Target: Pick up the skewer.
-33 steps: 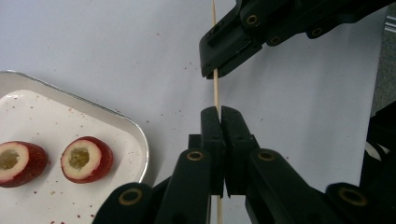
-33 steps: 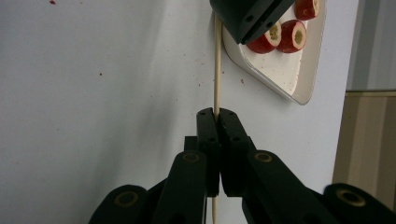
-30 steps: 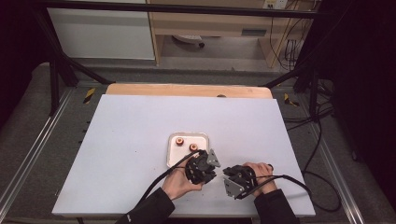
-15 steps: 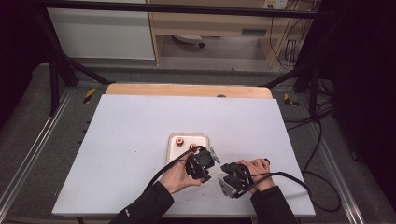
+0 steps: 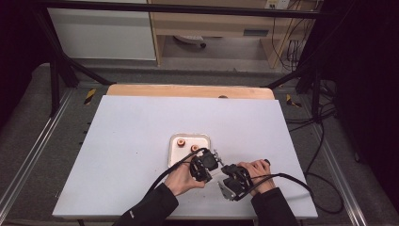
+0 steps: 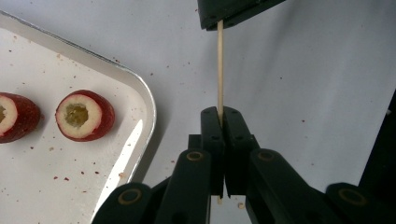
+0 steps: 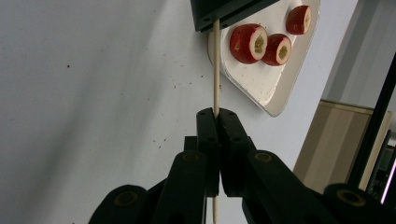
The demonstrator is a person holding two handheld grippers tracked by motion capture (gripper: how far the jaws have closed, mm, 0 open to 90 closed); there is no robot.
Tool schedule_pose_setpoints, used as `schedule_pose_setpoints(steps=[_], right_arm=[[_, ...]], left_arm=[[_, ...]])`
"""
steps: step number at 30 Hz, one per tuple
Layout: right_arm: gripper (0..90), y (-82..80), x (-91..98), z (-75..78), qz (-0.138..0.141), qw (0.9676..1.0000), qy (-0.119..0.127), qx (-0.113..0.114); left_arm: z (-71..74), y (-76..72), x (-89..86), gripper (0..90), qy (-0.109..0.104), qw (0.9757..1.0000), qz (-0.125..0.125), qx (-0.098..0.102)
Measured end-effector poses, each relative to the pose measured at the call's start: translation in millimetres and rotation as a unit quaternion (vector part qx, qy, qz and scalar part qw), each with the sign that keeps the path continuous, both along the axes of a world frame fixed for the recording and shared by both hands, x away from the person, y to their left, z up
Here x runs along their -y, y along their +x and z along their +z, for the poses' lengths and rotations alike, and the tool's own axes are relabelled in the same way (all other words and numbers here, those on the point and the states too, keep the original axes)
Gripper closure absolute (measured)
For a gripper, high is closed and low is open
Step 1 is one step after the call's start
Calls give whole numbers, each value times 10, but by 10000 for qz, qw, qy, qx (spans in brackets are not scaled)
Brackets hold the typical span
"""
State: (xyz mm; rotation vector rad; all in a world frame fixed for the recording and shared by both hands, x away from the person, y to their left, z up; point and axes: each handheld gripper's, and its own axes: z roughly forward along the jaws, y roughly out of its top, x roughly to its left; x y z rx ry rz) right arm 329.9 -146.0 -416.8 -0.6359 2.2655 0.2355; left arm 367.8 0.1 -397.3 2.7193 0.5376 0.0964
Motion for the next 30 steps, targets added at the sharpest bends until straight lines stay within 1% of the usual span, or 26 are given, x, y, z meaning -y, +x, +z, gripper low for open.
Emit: schedule_pose_setpoints(steps=[1, 3, 5, 6, 7, 8, 9, 10, 11, 12, 13, 14, 15, 16, 17, 18, 19, 20, 21, 23, 24, 25, 27, 28, 29, 30], right_arm=[[885, -1, 2, 2, -50, 10000, 29, -19], [862, 18, 2, 11, -96, 9998, 180, -78], [817, 40, 19, 26, -338, 9982, 408, -269], [788, 44, 40, 27, -515, 9968, 514, -327], [733, 65, 81, 35, -834, 9919, 787, -542], [733, 65, 81, 35, -834, 9919, 787, -542], [704, 81, 108, 43, -924, 9893, 938, -629], [639, 105, 174, 52, -1262, 9790, 1329, -897], [617, 111, 198, 53, -1412, 9734, 1490, -1018], [617, 111, 198, 53, -1412, 9734, 1490, -1018], [565, 132, 269, 60, -1747, 9585, 1869, -1260], [544, 137, 290, 60, -1859, 9532, 1972, -1343], [544, 137, 290, 60, -1859, 9532, 1972, -1343], [500, 150, 353, 55, -2145, 9390, 2198, -1548], [500, 150, 353, 55, -2145, 9390, 2198, -1548], [476, 155, 372, 50, -2239, 9339, 2280, -1604], [455, 164, 403, 46, -2380, 9257, 2411, -1683], [400, 178, 451, 36, -2615, 9111, 2641, -1781], [383, 183, 469, 32, -2709, 9056, 2723, -1798], [363, 201, 516, 20, -2881, 8905, 2927, -1958], [363, 201, 516, 20, -2881, 8905, 2927, -1958], [351, 208, 538, 14, -2966, 8830, 3025, -2020], [324, 224, 576, 1, -3108, 8699, 3174, -2142], [286, 231, 605, -11, -3356, 8524, 3302, -2273], [271, 236, 622, -24, -3464, 8439, 3365, -2336], [255, 239, 631, -32, -3522, 8389, 3404, -2373]], left_arm=[[-2, -4, -7, 884, -17, 10000, 0, 17], [-5, -13, -24, 884, -31, 10000, 0, 65], [-14, -26, -49, 884, -43, 9999, 14, 112], [-18, -29, -66, 884, -40, 9999, 0, 123], [-20, -34, -79, 884, -32, 9999, 12, 122], [-29, -39, -99, 884, -56, 9999, 31, 124], [-39, -49, -120, 883, -86, 9999, 43, 132], [-49, -57, -139, 884, -129, 9998, 56, 141], [-55, -66, -154, 883, -153, 9998, 74, 144], [-56, -73, -174, 883, -163, 9997, 91, 145], [-60, -80, -200, 884, -212, 9996, 104, 166], [-62, -85, -214, 884, -248, 9995, 115, 164], [-62, -96, -230, 884, -254, 9995, 134, 164], [-64, -98, -248, 883, -284, 9992, 104, 252], [-63, -99, -263, 883, -316, 9991, 87, 279], [-64, -108, -286, 883, -397, 9988, 115, 262], [-64, -112, -307, 883, -418, 9988, 111, 248], [-69, -123, -327, 883, -429, 9987, 153, 249], [-71, -127, -344, 883, -430, 9985, 184, 280], [-81, -139, -396, 883, -521, 9979, 268, 259], [-93, -146, -421, 883, -581, 9975, 312, 256], [-101, -153, -446, 883, -620, 9971, 362, 255], [-104, -179, -509, 883, -788, 9953, 504, 244], [-105, -186, -527, 882, -871, 9944, 543, 256], [-102, -196, -559, 883, -968, 9932, 584, 290], [-99, -202, -578, 883, -1035, 9922, 622, 294]])
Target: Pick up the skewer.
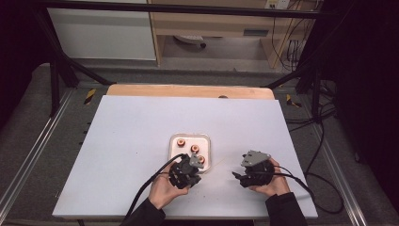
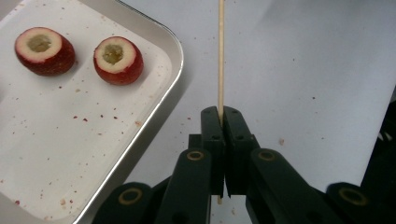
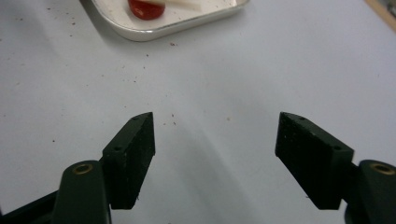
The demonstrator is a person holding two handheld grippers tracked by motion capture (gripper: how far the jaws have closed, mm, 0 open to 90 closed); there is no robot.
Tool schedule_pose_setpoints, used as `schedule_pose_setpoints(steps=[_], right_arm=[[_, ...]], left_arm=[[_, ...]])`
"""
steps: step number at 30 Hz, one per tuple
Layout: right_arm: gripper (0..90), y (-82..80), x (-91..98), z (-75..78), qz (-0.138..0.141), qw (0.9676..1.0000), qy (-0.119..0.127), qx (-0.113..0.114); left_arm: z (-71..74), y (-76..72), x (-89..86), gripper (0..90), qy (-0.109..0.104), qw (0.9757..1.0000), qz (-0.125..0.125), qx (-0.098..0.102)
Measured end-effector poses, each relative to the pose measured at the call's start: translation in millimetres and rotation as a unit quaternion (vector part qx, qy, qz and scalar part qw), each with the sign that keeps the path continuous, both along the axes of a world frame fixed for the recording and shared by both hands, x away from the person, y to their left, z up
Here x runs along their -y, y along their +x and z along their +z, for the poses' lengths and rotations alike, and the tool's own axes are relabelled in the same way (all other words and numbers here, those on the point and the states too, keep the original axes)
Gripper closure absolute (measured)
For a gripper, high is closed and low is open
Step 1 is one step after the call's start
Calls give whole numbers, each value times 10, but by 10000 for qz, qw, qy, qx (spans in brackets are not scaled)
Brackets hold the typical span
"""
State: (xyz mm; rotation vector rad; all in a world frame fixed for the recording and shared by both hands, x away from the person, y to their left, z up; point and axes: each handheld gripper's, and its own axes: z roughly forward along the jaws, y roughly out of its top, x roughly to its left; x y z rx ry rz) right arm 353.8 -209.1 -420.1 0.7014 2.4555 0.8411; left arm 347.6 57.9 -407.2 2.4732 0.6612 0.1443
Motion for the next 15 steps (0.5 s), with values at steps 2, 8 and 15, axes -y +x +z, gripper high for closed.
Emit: schedule_pose_setpoints(steps=[2, 8, 15], right_arm=[[239, 4, 12, -9, -80, 9999, 36, -68], [140, 14, 54, -48, -391, 9977, 305, -467], [76, 31, 12, -64, -513, 9928, 704, -825]], left_arm=[[4, -26, -58, 882, -261, 9995, 136, 66], [-25, -116, -196, 882, -777, 9958, 438, 208], [-164, -203, -374, 881, -1204, 9898, 720, 239]])
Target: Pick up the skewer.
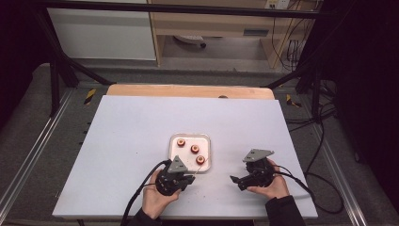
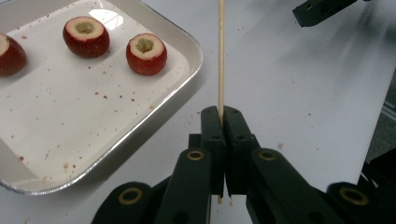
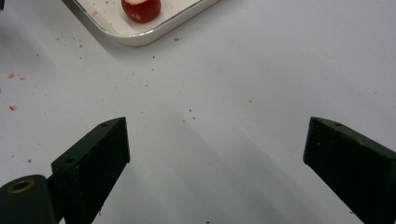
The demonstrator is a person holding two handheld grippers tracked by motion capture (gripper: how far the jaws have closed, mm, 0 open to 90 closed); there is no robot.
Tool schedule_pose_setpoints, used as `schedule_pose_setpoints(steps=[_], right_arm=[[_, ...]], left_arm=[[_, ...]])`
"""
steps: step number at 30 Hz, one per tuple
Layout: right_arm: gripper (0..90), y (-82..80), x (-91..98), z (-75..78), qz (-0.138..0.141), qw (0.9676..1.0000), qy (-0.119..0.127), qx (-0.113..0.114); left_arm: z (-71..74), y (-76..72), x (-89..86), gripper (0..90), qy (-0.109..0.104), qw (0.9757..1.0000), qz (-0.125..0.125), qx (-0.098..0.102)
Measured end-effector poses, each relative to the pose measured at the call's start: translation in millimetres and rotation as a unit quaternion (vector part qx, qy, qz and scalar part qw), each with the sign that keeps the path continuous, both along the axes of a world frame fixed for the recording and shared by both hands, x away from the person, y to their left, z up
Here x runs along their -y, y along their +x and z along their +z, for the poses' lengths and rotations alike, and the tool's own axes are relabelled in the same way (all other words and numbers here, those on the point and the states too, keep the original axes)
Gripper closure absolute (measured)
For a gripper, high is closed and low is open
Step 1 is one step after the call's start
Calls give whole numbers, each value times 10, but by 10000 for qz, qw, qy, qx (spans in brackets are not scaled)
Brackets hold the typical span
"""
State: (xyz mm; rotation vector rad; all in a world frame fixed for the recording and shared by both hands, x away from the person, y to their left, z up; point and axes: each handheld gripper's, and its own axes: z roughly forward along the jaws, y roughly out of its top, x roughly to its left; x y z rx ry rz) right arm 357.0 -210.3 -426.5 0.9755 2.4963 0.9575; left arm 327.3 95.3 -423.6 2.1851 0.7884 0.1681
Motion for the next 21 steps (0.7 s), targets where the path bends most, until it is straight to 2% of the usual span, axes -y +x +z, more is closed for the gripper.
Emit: schedule_pose_setpoints(steps=[3, 6, 7, 11, 21], right_arm=[[64, 11, -16, 8, -80, 9999, 124, -68], [53, 20, -39, 28, -150, 9997, 149, -106], [47, 33, -74, 65, -162, 9994, 257, -167], [41, 75, -162, 130, -187, 9988, 413, -202], [24, 184, -362, 203, -213, 9973, 602, -354]], left_arm=[[-40, -39, -50, 881, -56, 9999, 81, 53], [-74, -66, -120, 882, -153, 9997, 163, 74], [-85, -76, -151, 882, -189, 9996, 191, 81], [-103, -103, -245, 881, -323, 9992, 220, 92], [-150, -169, -413, 882, -372, 9984, 394, 140]])
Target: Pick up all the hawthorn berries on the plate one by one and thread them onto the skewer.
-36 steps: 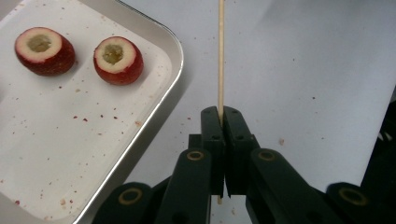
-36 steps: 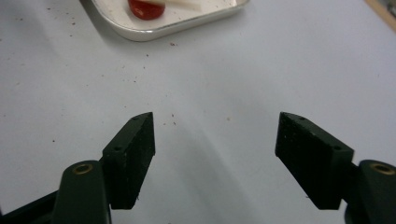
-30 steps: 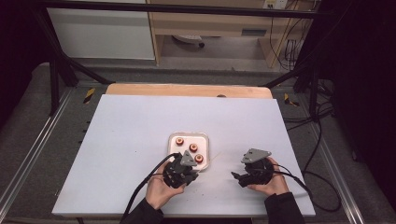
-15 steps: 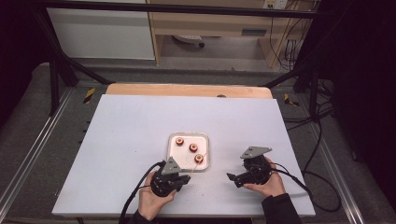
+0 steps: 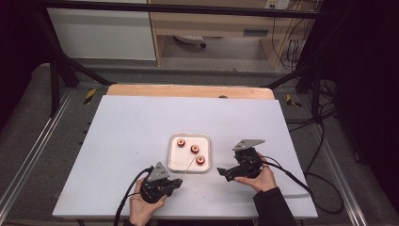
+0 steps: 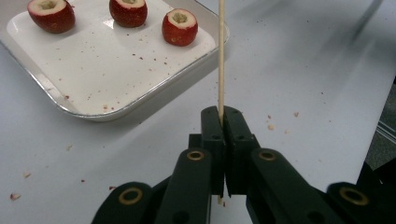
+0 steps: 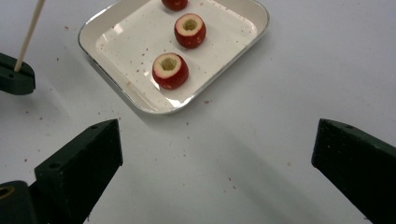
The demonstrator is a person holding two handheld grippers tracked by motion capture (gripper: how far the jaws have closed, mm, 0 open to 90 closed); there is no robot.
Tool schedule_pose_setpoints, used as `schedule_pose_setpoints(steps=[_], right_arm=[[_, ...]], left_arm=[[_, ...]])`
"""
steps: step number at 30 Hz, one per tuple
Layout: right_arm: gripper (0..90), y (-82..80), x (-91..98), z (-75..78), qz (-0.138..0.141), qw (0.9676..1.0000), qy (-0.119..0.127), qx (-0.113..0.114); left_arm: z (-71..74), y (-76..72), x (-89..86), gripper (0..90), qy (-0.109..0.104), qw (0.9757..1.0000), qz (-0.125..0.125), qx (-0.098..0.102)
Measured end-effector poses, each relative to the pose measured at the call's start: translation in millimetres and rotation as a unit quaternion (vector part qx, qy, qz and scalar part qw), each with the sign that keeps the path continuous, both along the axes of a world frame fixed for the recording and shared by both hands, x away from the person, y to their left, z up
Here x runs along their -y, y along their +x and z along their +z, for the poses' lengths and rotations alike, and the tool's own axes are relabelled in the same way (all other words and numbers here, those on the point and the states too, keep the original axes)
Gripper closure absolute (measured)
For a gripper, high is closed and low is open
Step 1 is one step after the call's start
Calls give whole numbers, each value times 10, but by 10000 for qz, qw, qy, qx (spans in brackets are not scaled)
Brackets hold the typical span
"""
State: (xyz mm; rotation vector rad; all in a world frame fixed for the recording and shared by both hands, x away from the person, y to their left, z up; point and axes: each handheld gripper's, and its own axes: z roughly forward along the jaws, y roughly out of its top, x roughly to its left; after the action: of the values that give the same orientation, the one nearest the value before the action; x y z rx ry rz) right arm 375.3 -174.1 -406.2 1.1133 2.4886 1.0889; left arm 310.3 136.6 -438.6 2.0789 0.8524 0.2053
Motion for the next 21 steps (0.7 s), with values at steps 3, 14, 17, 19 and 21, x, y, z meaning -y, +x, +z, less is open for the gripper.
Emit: schedule_pose_setpoints(steps=[3, 14, 17, 19, 21], right_arm=[[24, 28, -49, 23, -18, 9999, 91, -66], [26, 150, -279, 116, 37, 9998, -41, -210], [33, 193, -366, 137, 31, 9996, -131, -245], [44, 224, -417, 149, 56, 9994, -164, -285], [62, 256, -468, 148, 79, 9992, -207, -328]], left_arm=[[2, 0, -37, 882, -33, 10000, 12, 26], [-5, 2, -156, 882, -30, 10000, 78, 10], [-8, 10, -173, 882, -42, 9999, 119, 8], [-5, 7, -178, 882, -40, 9999, 108, 3], [-3, 5, -182, 882, -19, 9999, 122, 11]])
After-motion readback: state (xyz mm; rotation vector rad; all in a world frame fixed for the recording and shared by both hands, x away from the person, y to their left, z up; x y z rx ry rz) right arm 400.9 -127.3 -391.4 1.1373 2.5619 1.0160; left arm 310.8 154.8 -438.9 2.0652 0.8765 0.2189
